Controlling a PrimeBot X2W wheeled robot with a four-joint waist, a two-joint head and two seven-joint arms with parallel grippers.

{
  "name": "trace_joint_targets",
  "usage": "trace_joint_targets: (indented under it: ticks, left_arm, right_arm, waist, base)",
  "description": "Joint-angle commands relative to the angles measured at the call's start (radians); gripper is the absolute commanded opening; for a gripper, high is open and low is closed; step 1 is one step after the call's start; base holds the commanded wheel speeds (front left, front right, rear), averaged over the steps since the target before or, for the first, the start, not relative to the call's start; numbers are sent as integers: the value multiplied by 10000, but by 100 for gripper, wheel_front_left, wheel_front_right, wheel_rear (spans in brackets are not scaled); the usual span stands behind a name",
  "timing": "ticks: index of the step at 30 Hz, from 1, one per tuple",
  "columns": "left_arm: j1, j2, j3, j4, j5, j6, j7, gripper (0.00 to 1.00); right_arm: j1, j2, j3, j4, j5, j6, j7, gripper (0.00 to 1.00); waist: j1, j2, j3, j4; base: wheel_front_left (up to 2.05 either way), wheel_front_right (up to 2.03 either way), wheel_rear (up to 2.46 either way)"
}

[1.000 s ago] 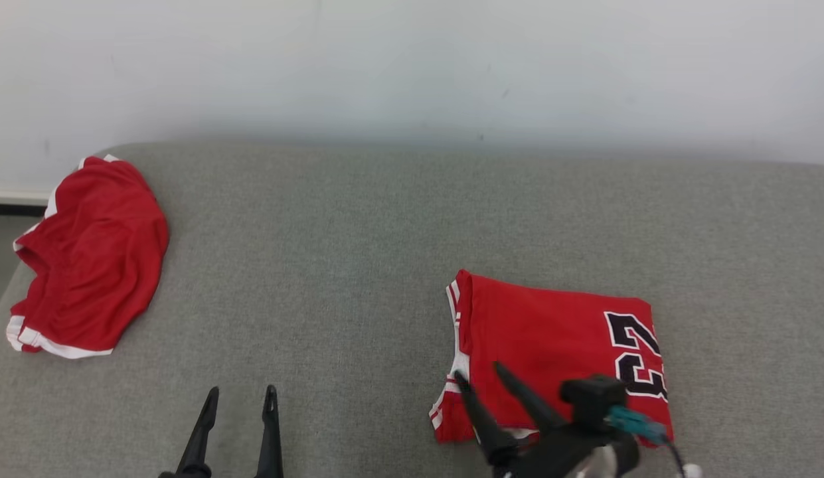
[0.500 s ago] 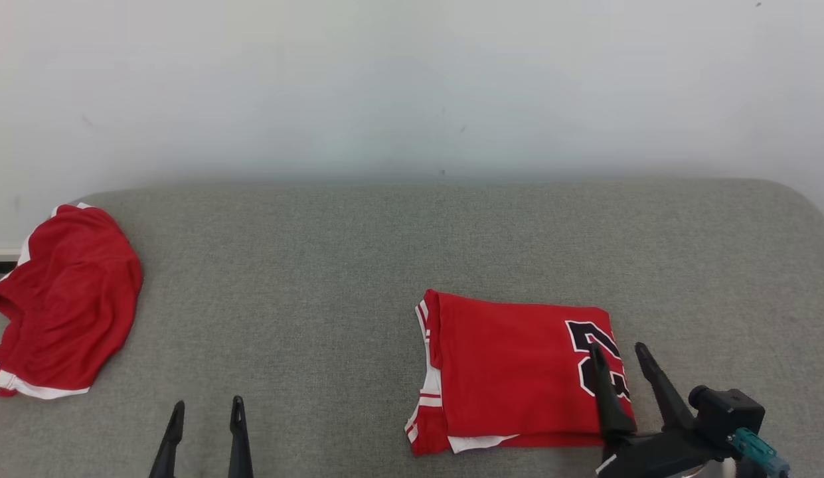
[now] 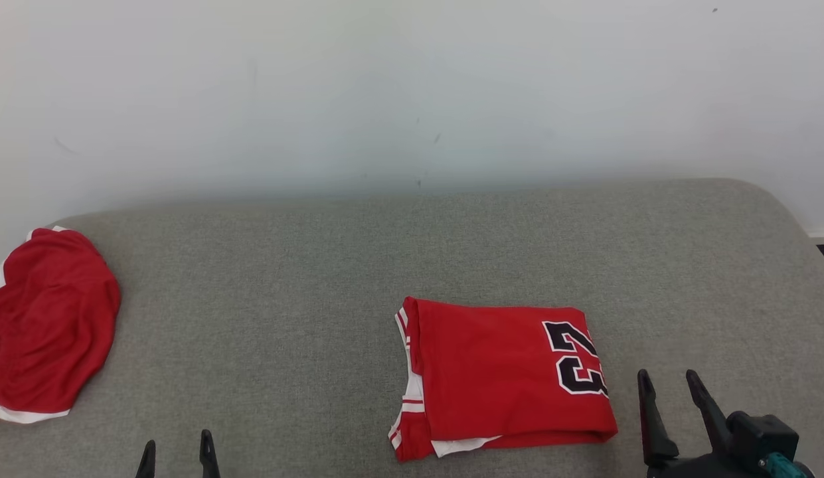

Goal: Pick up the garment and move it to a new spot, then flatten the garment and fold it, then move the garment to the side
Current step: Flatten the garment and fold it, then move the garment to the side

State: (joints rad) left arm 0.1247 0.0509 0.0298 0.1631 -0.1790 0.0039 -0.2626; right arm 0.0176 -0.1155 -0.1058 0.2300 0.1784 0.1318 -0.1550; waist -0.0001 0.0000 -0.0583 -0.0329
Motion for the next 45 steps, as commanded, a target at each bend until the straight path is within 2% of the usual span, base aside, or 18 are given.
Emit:
trace_joint_targets:
  ticks: [1, 18, 30, 33, 38, 42, 45]
  left_arm:
    - [157, -9, 65, 53, -48, -27, -28, 100]
    - [27, -9, 270, 331, -98, -214, -28, 100]
    - [-349, -9, 552, 745, -38, -593, -28, 100]
    - [-474, -11, 442, 796, -20, -639, -28, 100]
    - [-488, -9, 318, 746, -119, -639, -28, 100]
    - [-498, -9, 168, 658, -193, -588, -28, 100]
    - [-508, -11, -11, 568, -214, -539, -28, 100]
  right_arm:
    - [135, 51, 53, 44, -17, -17, -121, 100]
    - [45, 195, 291, 223, 14, -17, -219, 100]
    - [63, 237, 267, 172, 67, -19, 28, 100]
    - [-129, 153, -33, 53, 179, -17, 193, 100]
    - [-822, -322, -110, -121, 129, -17, 1713, 100]
    - [-1467, -578, -333, 110, 288, -17, 3936, 100]
    - [-2059, -385, -1110, 314, 189, -19, 5575, 100]
  waist:
    - [1, 0, -44, -52]
    - [1, 0, 23, -231]
    - [1, 0, 117, -90]
    - [1, 0, 200, 47]
    - [1, 0, 358, 234]
    - [1, 0, 539, 443]
    - [1, 0, 728, 654]
  base:
    - [0, 0, 0]
    - [0, 0, 0]
    - [0, 0, 0]
    - [0, 0, 0]
    - [0, 0, 0]
    - [0, 0, 0]
    - [0, 0, 0]
